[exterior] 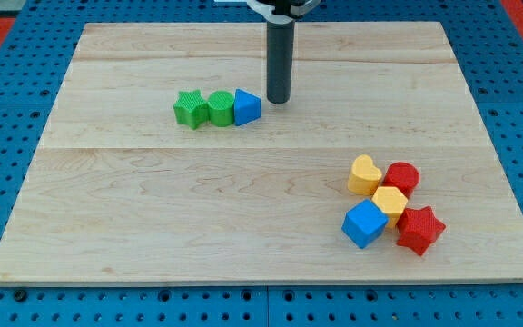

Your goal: Move blue triangle towards top right of the board

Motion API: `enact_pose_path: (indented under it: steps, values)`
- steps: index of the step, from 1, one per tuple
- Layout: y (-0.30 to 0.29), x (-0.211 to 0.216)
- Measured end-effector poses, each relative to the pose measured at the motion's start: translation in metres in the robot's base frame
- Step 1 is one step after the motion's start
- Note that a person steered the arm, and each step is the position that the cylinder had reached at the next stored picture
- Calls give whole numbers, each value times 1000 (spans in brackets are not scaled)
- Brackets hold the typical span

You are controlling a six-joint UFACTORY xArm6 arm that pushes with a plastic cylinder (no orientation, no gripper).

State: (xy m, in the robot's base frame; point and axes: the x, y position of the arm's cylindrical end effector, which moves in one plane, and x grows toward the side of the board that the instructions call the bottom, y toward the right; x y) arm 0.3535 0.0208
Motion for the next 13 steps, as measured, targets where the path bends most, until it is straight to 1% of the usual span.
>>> enact_pose_path:
  steps: [1,2,3,4,5,7,8,9,10,11,12,13]
  values:
    - [10,5]
    - [20,24]
    - [22,68]
    - [-47,90]
    - [-74,75]
    - [-49,-28]
    - [-38,-46]
    - [-60,-21]
    - [-62,-8]
    - [15,-8]
    - [54,-6]
    - [52,27]
